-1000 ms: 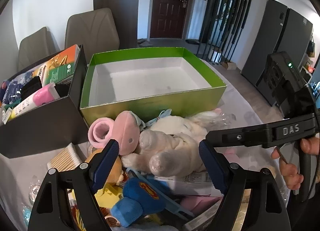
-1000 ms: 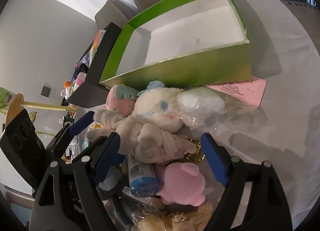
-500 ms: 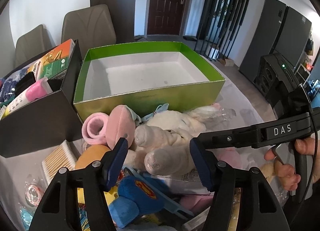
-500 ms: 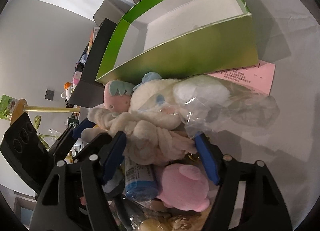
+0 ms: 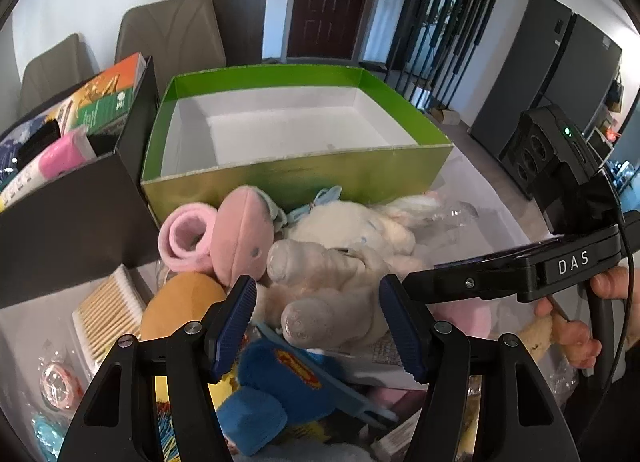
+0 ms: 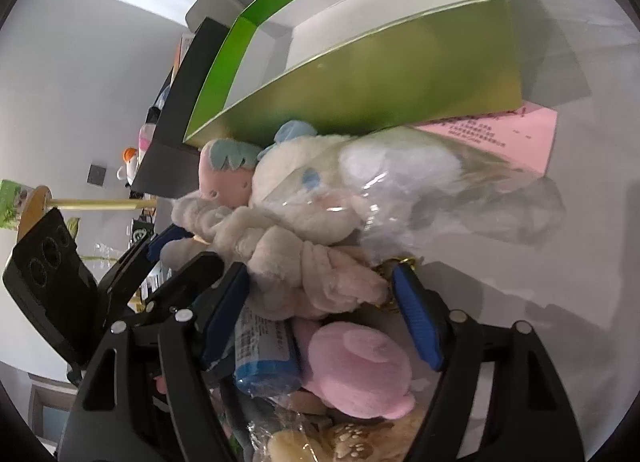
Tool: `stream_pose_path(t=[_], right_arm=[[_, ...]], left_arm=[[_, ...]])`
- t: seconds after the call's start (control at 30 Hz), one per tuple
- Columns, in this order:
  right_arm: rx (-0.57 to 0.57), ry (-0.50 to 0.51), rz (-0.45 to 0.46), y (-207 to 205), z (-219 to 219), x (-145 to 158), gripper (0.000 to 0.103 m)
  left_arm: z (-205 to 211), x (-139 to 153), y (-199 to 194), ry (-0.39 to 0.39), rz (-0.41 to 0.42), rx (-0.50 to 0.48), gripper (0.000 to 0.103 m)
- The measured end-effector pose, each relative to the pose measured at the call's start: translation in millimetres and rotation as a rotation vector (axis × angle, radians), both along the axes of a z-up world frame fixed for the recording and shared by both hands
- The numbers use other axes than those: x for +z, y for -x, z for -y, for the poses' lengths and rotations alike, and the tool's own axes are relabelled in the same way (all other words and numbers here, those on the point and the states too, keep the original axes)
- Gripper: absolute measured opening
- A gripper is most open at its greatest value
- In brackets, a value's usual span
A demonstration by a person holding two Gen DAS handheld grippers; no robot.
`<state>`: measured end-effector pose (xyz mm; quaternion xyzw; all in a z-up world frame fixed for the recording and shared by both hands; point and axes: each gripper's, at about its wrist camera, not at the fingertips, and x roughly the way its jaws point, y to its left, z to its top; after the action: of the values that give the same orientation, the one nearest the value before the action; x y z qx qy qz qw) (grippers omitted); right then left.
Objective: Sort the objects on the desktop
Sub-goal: 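Close both tools on the beige plush bear in a plastic bag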
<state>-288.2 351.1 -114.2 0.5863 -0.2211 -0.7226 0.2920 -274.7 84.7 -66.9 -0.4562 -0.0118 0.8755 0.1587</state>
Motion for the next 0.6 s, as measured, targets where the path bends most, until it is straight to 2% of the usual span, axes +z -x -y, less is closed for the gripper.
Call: stream_pose_path(t=[0.23,0.37,0.47,0.6], right_arm=[[0.042,-0.018,-0.003,-1,12,0,0.07],[0.044,-0.04,-0.012,-2,15,1,0.069],[0.038,-0.049,-0.017,-2,16,2,0.068],[0.028,-0.048,-0.033,-3,19,6,0.066]], left_arm=[[-2,-8,-4,0.004,0.044,-0.043,0.066],[-6,-9,-6,0.017,0.04,-0.043,0.066],[-8,-7,-7,0.008,0.038,-0.049,0.057],[-8,-2,-10,0.017,0.021,-0.047,0.055]])
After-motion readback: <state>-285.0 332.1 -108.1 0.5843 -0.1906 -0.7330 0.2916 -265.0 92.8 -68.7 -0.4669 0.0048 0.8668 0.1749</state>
